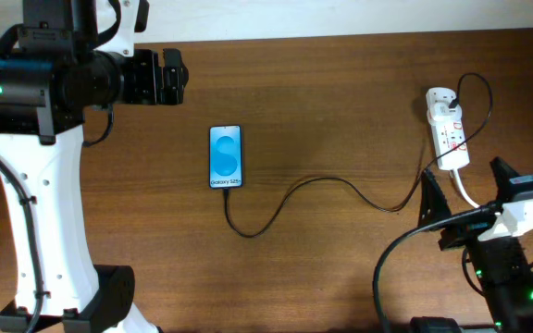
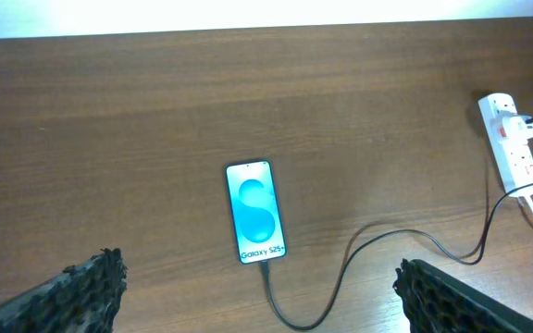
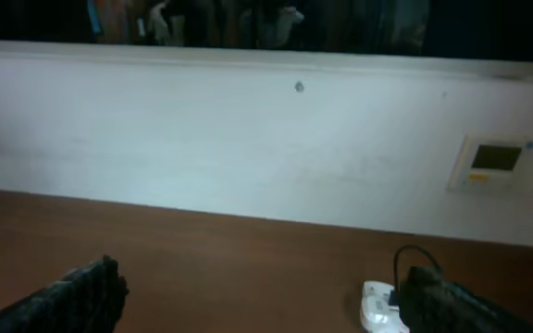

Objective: Plug charger to phone and switch on socket

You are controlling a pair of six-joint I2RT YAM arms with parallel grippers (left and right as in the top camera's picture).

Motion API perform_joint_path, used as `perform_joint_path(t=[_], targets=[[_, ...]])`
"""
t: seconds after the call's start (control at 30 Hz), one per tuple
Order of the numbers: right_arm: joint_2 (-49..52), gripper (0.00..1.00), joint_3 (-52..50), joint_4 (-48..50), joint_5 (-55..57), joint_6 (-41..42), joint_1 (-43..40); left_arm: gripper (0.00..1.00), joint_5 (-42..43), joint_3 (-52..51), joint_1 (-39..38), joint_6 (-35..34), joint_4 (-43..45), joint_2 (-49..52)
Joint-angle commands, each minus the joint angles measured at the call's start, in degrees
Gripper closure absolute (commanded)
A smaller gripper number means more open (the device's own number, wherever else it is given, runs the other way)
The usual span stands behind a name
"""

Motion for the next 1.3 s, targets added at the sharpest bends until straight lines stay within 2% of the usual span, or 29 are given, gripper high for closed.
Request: perform_joint_path(t=[0.0, 0.17, 0.27, 0.37, 0.77, 1.07, 1.27], targets=[[-2.49, 0.02, -2.82, 4.13, 0.46, 0.26, 1.2, 0.01, -0.22, 0.57, 0.37, 0.26, 0.04, -0.55], [-7.78, 0.02, -12.72, 11.93, 0.46, 0.28, 1.2, 0.01, -0.22, 0.57, 0.37, 0.26, 0.04, -0.55], [-12.94, 0.02, -22.6, 21.09, -0.2, 0.48, 1.2, 0.01, -0.22, 0.57, 0.37, 0.26, 0.04, -0.55], [-15.98, 0.02, -27.89, 26.1, -0.11, 0.44, 1.2, 0.01, -0.22, 0.57, 0.37, 0.26, 0.04, -0.55], [-24.57, 0.02, -38.6, 35.08, 0.48, 0.24, 1.2, 0.01, -0.22, 0.57, 0.37, 0.26, 0.04, -0.55], [-24.55, 0.02, -47.19, 42.51, 0.44, 0.28, 1.2, 0.01, -0.22, 0.57, 0.37, 0.26, 0.04, -0.55], [-24.55, 0.02, -50.01, 43.25, 0.46, 0.26, 1.2, 0.01, -0.22, 0.57, 0.37, 0.26, 0.04, -0.55]])
